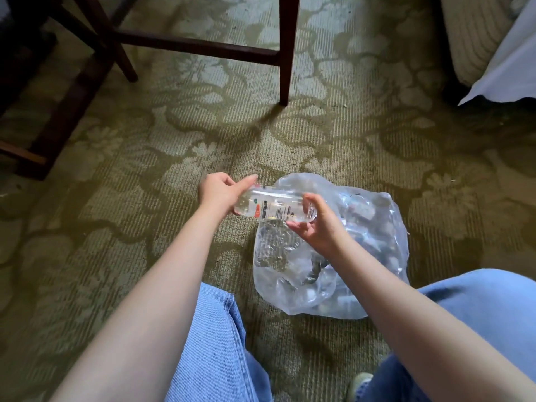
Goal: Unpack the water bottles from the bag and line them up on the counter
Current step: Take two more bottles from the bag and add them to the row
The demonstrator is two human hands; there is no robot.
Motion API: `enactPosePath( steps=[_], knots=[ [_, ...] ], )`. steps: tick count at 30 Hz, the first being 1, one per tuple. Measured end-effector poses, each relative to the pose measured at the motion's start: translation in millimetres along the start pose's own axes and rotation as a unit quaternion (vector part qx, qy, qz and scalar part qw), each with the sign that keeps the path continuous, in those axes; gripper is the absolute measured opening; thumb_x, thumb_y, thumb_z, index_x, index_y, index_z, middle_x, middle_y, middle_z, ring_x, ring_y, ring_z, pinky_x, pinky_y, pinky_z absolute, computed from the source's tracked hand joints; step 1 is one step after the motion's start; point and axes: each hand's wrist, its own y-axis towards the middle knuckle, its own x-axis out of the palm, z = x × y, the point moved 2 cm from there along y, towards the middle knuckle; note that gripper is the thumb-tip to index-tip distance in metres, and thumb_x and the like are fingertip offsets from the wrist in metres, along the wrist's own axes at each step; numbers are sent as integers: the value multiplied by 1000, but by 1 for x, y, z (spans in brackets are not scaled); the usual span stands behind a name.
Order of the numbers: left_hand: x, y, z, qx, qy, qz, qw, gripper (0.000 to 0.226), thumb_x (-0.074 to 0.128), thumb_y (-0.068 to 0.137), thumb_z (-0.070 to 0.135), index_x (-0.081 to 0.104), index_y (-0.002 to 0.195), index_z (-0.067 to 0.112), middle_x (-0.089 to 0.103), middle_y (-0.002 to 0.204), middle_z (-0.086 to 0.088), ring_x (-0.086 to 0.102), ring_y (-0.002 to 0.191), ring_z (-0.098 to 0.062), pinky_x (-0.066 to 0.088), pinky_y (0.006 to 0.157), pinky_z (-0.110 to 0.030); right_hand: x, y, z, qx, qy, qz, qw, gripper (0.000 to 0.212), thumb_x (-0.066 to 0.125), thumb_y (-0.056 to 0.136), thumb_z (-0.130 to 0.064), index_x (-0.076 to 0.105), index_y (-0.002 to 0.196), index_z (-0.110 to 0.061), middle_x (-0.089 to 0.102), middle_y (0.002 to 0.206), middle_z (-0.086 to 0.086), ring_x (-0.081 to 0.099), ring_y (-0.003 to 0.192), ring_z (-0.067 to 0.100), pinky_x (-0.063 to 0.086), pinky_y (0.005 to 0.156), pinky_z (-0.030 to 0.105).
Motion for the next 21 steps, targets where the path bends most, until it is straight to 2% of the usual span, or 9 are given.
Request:
enactPosePath(
  steps=[3,5,7,9,11,13,16,18,21],
  knots=[
    [-7,-3,3,33,67,79,994,44,70,77,48,48,60,14,51,60,3,46,55,-6,28,49,-20,-6,17,16,11,-179,11,984,29,55,91,-36,57,104,-10,59,102,20,63,85,29,56,76,34],
    [-10,-3,1,53,119,83,988,40,70,79,44,49,64,13,53,66,1,47,61,-11,28,51,-22,-13,30,17,-48,-379,30,924,37,58,90,-33,62,109,-2,63,93,14,61,80,24,51,74,36],
    [-11,-5,-2,83,180,69,978,34,69,82,37,51,70,11,55,78,-3,50,73,-18,31,57,-23,-24,43,12,-105,-613,55,781,25,55,90,-26,67,90,-4,65,84,10,60,79,25,47,73,34],
    [-12,-7,-7,101,222,52,968,29,68,83,34,51,76,11,52,87,-5,49,80,-20,35,66,-27,-38,54,8,-97,-753,87,645,22,48,90,-18,59,73,-8,65,83,12,59,78,27,45,68,28],
    [-15,-9,-10,96,232,41,967,27,68,83,32,52,79,11,49,92,-5,47,81,-21,36,69,-29,-54,68,7,-79,-810,110,571,17,47,85,-11,62,90,-6,68,100,16,62,90,29,50,77,30],
    [-18,-11,-12,90,227,31,969,25,70,81,30,53,80,12,48,94,-6,47,82,-21,38,70,-29,-68,79,10,-54,-837,124,530,38,50,81,-15,55,117,-5,61,120,17,58,110,32,50,93,36],
    [-19,-15,-14,93,238,11,967,25,74,78,29,54,80,14,48,95,-5,47,87,-20,38,74,-28,-78,88,17,-3,-855,121,504,55,52,86,-26,40,136,-8,49,136,15,43,128,31,39,106,41],
    [-19,-17,-16,94,233,2,968,25,75,77,27,54,80,14,47,95,-3,46,89,-20,38,77,-26,-81,94,17,-18,-866,122,484,48,47,90,-16,42,137,-6,49,137,15,44,128,31,40,105,41],
    [-23,-19,-19,92,221,1,971,24,76,77,25,55,81,15,47,97,-3,46,91,-19,39,78,-26,-80,97,12,-52,-881,121,454,36,49,89,-5,59,124,-7,62,124,12,57,117,28,48,96,36]
  ],
)
